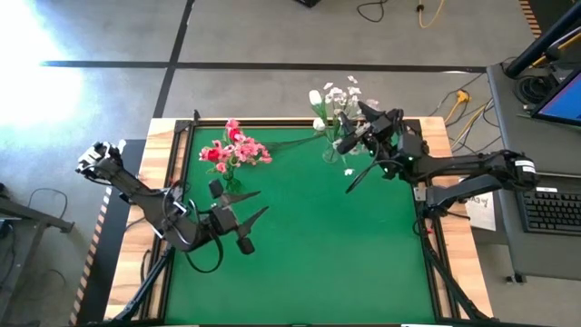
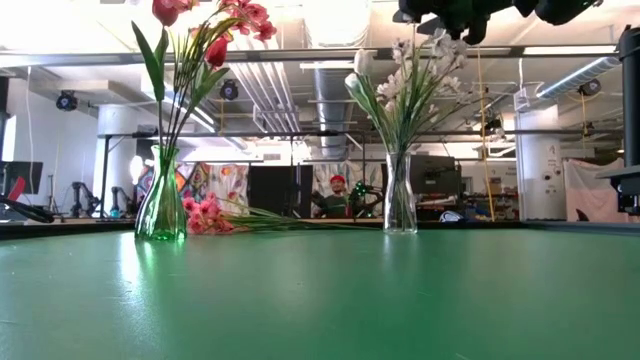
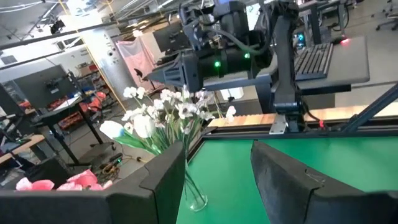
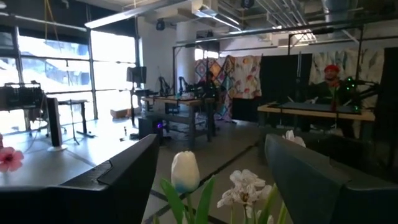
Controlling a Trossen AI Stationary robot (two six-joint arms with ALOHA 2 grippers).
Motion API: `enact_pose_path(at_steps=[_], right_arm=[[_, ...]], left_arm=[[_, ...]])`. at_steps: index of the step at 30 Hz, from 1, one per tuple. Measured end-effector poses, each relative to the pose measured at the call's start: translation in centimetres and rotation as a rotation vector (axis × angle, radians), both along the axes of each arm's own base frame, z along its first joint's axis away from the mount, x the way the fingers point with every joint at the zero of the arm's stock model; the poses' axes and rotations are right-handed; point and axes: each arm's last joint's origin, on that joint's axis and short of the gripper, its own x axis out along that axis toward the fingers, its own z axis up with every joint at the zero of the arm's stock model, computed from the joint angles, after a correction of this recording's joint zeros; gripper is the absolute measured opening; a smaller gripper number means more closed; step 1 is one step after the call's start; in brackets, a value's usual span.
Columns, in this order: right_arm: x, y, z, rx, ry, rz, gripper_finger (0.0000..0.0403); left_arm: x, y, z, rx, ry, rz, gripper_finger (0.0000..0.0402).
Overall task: Sort flowers into vase by color
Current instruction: Put the white flower into the transparent vase
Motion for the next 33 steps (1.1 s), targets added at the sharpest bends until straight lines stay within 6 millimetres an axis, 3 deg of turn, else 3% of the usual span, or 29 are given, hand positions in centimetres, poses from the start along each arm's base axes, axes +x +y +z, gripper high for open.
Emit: enact_pose_path(at_steps=[11,18,33], right_arm=[[2.3,-2.4,-0.2,0.093,0.115,-0.054,0.0334],[3.6,-3.3,0.8,0.199,0.225,-0.073,0.0361],[3.1,-3.1,3.0,0.384,0.302,-0.09,0.0362]], left_arm=[[0.0,0.0,0.3,-0.006,-0.007,0.0,0.0169],[0.0,-0.1,0.2,0.002,0.004,-0.002,0.0169],[-0.1,-0.1,0.0,-0.005,0.015,0.001,0.0169]])
